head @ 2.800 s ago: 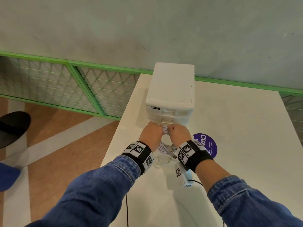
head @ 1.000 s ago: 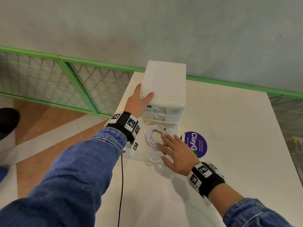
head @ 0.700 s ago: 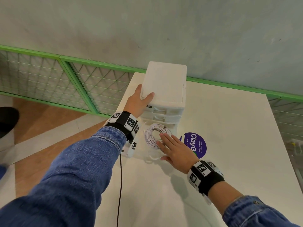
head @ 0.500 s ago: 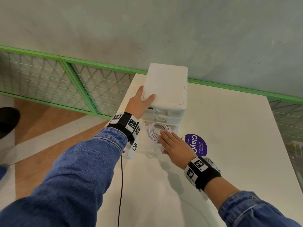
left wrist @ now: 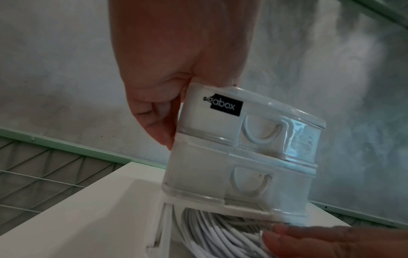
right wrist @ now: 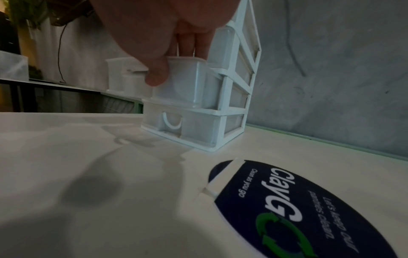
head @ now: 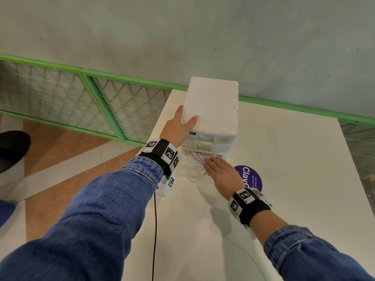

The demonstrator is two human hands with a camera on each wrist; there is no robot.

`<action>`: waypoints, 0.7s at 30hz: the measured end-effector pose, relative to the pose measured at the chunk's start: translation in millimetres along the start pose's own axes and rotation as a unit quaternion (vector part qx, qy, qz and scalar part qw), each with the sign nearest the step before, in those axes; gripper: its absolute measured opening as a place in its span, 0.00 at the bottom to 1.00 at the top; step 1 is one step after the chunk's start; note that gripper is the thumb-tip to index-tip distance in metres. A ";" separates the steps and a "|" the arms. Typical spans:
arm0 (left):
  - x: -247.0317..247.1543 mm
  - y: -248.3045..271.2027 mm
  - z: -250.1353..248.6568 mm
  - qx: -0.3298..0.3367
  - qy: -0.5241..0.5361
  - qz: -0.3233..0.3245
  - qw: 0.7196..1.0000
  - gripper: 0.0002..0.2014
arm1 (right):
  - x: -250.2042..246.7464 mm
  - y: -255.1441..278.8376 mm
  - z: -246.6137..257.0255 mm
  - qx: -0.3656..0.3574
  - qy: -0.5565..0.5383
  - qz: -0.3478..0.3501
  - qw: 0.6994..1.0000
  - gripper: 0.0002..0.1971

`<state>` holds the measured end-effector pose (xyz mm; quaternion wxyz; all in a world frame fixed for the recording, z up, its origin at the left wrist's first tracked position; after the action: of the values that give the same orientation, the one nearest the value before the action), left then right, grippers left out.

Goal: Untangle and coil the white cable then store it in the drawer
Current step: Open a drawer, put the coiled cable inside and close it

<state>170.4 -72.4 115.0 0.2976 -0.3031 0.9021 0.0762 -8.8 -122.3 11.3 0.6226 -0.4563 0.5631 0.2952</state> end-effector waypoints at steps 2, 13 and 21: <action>0.2 -0.1 0.6 -0.002 0.001 0.001 1.000 0.36 | -1.0 -3.9 0.2 0.011 -0.002 -0.003 1.000 0.30; 1.1 0.2 2.8 -0.002 0.009 -0.003 1.000 0.37 | -2.9 1.0 5.2 0.058 -0.043 -0.042 0.997 0.31; 0.7 1.5 2.4 -0.001 0.016 -0.003 1.000 0.37 | -6.8 -1.9 -3.6 0.132 -0.128 -0.099 0.978 0.22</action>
<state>170.2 -70.8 112.6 0.2830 -0.3076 0.9057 0.0711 -10.0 -125.3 18.6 0.7705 -0.3817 0.4647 0.2112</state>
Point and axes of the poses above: each hand's wrist, its own y-axis away from the middle knuckle, its own x-axis out of the palm, z = x × y, the point moved 3 cm from there along -y, towards the middle knuckle, and after that the axes turned 14 degrees about x, right-handed, at the moved point
